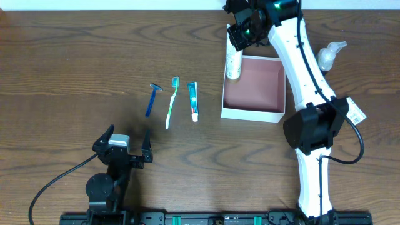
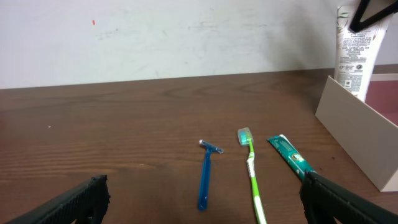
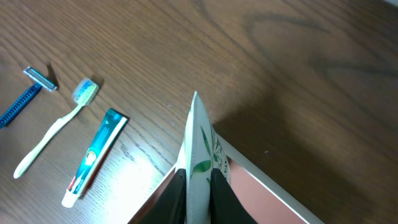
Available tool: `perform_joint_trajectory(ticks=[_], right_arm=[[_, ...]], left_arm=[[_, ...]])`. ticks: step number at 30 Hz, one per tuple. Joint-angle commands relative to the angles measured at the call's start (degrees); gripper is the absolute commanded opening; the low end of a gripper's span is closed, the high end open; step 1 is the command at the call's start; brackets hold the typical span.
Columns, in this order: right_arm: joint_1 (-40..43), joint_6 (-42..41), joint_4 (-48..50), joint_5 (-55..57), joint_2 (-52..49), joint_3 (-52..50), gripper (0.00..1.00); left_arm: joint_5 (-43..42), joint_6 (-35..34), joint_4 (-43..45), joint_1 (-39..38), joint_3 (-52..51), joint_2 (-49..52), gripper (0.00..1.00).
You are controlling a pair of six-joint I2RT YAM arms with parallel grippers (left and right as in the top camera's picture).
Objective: Pack container
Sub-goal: 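Carry the lotion tube over the box and lower it inside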
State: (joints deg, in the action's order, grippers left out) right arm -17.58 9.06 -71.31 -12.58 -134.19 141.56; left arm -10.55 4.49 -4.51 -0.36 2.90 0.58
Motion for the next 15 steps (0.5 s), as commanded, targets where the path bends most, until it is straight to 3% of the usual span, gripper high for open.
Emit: perform_joint_trajectory(ticks=[1,15], right_arm=[[-0.59,-0.66,0.61,-0.44,0.33,0.66,0.14],[-0.33,-0.66,1.9,3.87,0.55,1.42,0.29]], left_arm=[[-0.42,-0.07,-0.81,0.31,-1.6,-0.35,0.98],[-0.42,-0.07,-0.81,0.31,-1.6,-0.35,0.98]])
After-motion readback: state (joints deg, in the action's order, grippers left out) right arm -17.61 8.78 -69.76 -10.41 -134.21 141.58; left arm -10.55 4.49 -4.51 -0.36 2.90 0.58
